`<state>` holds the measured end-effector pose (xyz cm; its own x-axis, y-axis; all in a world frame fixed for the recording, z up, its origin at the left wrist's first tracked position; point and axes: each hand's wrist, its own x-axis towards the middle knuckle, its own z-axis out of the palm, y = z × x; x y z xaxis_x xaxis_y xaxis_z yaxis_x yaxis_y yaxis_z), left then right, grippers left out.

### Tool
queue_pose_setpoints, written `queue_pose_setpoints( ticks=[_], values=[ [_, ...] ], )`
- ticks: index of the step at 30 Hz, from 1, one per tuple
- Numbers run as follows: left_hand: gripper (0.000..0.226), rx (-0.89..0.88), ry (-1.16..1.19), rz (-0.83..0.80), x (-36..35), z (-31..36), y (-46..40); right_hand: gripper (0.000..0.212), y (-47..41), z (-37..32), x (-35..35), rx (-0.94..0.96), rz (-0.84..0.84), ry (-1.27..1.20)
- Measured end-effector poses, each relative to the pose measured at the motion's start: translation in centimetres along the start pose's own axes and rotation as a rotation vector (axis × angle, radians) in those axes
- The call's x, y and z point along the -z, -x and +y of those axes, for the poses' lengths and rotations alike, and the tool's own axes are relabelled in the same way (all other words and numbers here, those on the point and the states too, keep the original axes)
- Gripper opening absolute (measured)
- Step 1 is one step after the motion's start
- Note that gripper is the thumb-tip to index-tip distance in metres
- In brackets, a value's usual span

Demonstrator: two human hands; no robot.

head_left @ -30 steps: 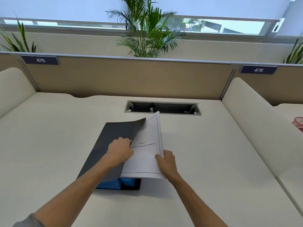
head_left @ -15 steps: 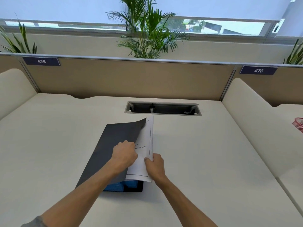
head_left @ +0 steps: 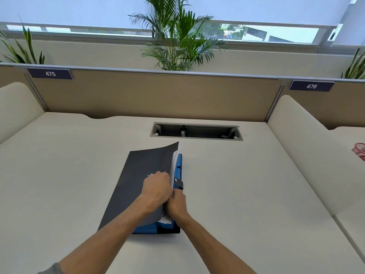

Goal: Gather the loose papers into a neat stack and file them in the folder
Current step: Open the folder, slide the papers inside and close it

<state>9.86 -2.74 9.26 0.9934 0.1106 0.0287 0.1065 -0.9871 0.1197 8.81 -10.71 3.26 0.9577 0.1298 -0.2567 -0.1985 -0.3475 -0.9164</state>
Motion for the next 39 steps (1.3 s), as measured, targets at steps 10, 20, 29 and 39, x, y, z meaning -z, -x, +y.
queue_pose_setpoints(
  ticks=[10,20,29,39],
  values=[
    [0.023,0.021,-0.004,-0.001,-0.1,0.2,0.1,0.039,-0.2,-0.1,-1.0,-0.012,-0.036,-0.018],
    [0.024,0.098,-0.117,-0.077,-0.3,-1.3,-0.7,0.017,-0.2,0.0,1.7,-0.043,0.01,-0.026],
    [0.038,0.193,-0.002,0.027,-0.9,-4.5,-1.5,0.022,0.0,1.0,10.1,0.027,0.158,-0.036],
    [0.035,0.249,1.589,-0.324,0.7,-2.3,-2.3,0.021,1.4,-0.5,15.1,0.214,0.136,-0.275]
  ],
)
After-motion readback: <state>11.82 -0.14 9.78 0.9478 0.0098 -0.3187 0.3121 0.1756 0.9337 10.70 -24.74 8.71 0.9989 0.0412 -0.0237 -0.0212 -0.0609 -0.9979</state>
